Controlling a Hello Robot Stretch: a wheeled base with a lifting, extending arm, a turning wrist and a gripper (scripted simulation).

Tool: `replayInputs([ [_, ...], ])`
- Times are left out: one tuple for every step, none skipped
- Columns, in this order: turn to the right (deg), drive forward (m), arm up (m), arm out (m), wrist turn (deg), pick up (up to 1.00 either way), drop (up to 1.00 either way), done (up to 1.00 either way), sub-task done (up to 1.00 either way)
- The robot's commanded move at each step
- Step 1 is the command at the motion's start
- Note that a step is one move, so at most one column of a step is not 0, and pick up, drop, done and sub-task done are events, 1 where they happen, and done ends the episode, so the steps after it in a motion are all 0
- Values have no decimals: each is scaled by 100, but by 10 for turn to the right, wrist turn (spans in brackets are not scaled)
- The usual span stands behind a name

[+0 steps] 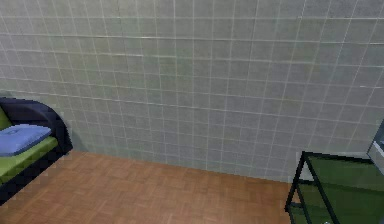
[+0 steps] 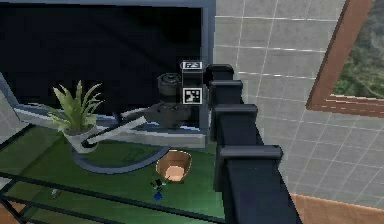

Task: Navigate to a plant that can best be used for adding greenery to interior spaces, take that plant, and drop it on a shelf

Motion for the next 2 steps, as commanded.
replayInputs([
  [0,0,0,0,-450,0,0,0,0],
  [0,0,0,0,-180,0,0,0,0],
])
